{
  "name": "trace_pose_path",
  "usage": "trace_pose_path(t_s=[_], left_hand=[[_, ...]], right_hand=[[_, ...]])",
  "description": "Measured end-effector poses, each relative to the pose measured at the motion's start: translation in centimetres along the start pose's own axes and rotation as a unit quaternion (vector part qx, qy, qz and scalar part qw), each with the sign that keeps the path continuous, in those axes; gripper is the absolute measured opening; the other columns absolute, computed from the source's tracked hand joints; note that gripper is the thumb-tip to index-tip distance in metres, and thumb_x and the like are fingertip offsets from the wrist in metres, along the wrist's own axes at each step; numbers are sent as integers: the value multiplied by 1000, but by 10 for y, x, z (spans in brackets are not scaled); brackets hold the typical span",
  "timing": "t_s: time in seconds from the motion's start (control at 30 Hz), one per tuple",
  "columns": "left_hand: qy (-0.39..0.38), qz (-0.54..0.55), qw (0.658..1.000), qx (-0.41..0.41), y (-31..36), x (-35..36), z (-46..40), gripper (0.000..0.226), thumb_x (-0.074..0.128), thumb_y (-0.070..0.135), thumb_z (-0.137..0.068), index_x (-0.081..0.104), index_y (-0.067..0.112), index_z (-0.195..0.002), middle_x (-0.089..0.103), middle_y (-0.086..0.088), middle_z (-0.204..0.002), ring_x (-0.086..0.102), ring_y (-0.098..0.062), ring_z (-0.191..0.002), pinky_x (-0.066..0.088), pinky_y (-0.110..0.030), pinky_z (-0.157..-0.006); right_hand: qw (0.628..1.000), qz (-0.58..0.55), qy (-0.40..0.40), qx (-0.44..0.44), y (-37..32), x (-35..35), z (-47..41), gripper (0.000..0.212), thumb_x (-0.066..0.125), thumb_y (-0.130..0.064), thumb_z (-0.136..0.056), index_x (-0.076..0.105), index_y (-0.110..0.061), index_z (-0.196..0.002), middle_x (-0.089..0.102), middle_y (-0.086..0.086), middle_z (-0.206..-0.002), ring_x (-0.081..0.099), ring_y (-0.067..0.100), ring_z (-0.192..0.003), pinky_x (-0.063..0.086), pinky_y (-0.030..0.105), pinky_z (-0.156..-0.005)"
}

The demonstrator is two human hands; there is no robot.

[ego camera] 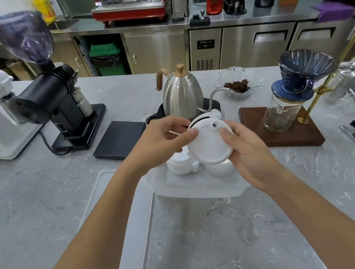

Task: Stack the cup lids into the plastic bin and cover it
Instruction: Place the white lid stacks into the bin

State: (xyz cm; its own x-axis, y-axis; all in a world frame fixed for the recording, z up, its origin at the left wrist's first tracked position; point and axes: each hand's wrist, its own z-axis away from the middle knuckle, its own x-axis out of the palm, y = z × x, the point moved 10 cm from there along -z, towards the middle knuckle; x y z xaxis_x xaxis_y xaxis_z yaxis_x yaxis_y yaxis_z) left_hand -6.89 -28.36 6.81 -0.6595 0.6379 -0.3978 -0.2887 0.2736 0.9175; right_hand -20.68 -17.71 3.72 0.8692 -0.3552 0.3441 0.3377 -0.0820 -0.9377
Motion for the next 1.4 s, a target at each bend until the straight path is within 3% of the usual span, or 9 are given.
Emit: trace_pose_path(t_s=[0.13,0.33,0.5,0.67,0.87,1.07,1.27,1.4], left_hand=[[11,-55,998,-2,-16,-9,9,44,83,42,-78,68,32,-118,73,5,-104,73,-11,-90,60,-29,-83],[19,-104,994,-22,-46,-12,18,43,85,27,-79,67,25,-118,73,3,-106,72,-11,-94,61,-39,-89],[15,-177,983,-47,-65,-15,23,46,86,30,-71,66,26,-112,73,5,-106,69,-11,-98,58,-40,-93],[2,-234,971,-46,-67,-10,23,49,87,29,-70,64,24,-113,70,6,-107,65,-11,-99,56,-38,-93],[-53,-306,950,-42,-66,-2,17,48,85,26,-75,62,23,-117,67,1,-109,60,-17,-97,55,-42,-88],[-92,-361,928,-11,-57,5,12,49,79,25,-83,61,29,-129,63,3,-121,57,-17,-110,49,-37,-95],[-130,-355,926,-8,-53,16,10,52,75,26,-89,57,32,-137,53,4,-129,56,-19,-115,50,-39,-97],[-122,-336,934,14,-46,18,10,59,77,23,-86,53,30,-140,57,3,-131,56,-19,-116,49,-38,-100]], right_hand=[[989,147,-7,-6,14,9,-13,33,64,-20,-96,58,-11,-128,70,7,-123,66,18,-111,53,31,-91],[937,347,-12,-31,27,15,-18,42,73,-25,-91,61,-19,-130,68,-4,-122,65,13,-105,52,25,-88],[898,438,-35,-25,44,24,-19,55,76,-31,-85,59,-16,-136,67,3,-125,64,21,-112,52,41,-100],[879,474,-44,-32,51,26,-17,45,80,-28,-81,66,-16,-123,73,6,-108,68,26,-101,54,46,-93],[850,520,-76,16,70,20,-16,59,80,-37,-80,62,-14,-131,68,1,-115,63,17,-107,51,33,-95],[868,493,-56,28,67,16,-19,75,82,-45,-75,51,-19,-139,59,-7,-120,60,13,-101,50,27,-87],[878,478,-19,17,58,9,-19,86,83,-43,-76,39,-21,-147,53,-6,-125,60,16,-104,55,35,-89],[868,495,-38,3,56,15,-20,69,82,-41,-78,54,-21,-137,60,-5,-124,61,15,-103,53,31,-89]])
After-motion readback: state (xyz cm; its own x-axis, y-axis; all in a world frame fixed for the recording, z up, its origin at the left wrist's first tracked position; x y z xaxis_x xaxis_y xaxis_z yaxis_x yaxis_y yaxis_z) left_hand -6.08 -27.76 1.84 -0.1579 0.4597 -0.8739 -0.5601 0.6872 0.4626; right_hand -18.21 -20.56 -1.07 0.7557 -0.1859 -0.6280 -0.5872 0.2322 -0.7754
